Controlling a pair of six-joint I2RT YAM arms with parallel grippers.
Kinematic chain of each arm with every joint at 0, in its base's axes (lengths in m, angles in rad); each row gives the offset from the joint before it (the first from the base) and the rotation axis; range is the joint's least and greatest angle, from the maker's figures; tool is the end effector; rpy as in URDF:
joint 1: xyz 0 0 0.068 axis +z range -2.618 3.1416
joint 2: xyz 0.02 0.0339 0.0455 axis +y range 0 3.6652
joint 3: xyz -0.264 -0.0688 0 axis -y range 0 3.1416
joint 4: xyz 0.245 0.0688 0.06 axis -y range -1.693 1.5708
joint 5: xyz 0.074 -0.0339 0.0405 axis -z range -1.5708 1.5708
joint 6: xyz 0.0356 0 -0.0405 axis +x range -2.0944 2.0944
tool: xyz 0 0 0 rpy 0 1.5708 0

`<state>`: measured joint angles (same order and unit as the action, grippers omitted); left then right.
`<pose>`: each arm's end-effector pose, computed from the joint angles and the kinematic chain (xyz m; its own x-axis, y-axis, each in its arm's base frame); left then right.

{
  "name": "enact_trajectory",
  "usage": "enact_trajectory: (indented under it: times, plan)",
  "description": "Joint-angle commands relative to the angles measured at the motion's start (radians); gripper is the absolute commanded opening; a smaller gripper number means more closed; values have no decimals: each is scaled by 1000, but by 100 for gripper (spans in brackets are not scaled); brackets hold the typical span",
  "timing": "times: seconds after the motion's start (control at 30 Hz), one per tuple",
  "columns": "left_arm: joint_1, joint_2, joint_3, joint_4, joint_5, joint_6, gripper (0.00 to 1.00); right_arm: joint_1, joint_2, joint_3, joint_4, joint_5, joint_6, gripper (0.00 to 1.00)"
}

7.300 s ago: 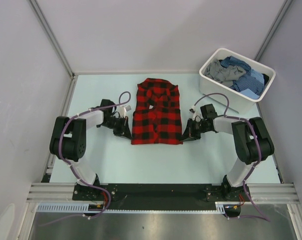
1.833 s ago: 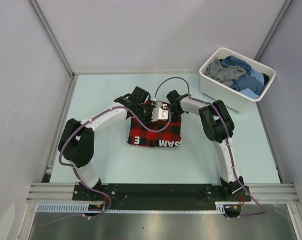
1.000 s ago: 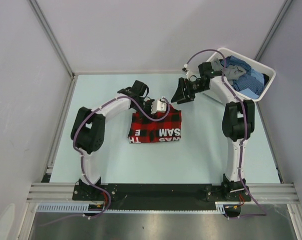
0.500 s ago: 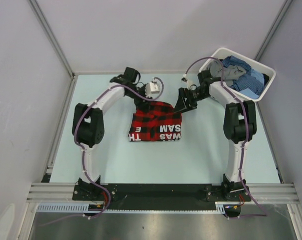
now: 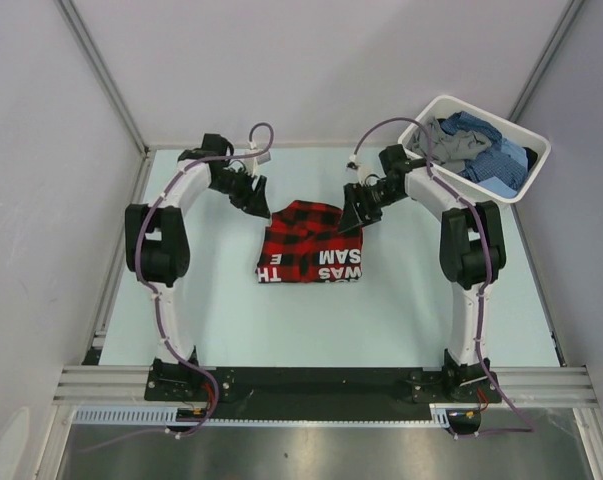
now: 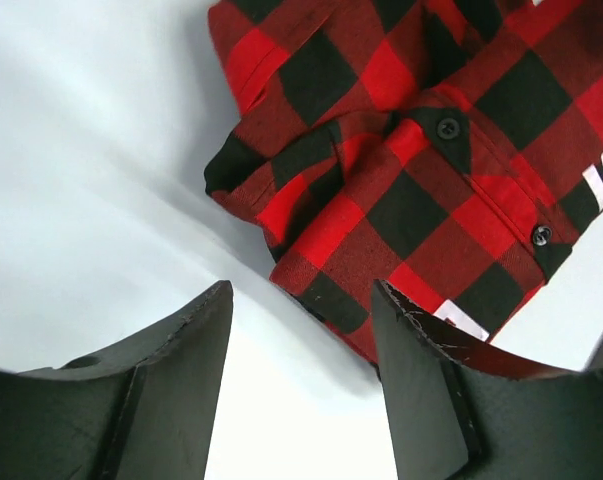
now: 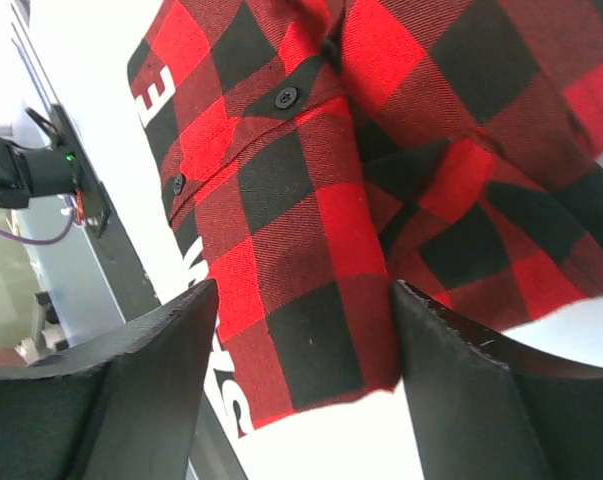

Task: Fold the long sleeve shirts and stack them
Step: Fold the shirt

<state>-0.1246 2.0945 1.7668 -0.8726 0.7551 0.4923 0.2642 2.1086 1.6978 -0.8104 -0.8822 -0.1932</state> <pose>0.4330 -0.0788 0.2269 -0.6559 0.4290 -0.6210 0.7339 0.5548 -0.3919 0.4146 0.1406 0.2066 -0.8092 -0.3453 -0.4754 -0.5875 0.4871 0.6462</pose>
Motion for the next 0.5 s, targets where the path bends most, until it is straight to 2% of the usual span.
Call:
enact_trajectory:
  times: [0.0, 0.1, 0.27, 0.47]
  plan:
    - [22, 50, -15, 14, 75, -152, 64, 3, -42, -10, -3, 41, -52, 70]
    - [22, 70, -33, 17, 101, -176, 63, 3, -45, -21, -15, 42, -63, 66]
    - [22, 71, -84, 32, 98, -189, 62, -2, -45, -26, -18, 48, -66, 52]
    - [22, 88, -98, 46, 135, -216, 58, -16, -33, -7, -42, 61, -75, 52]
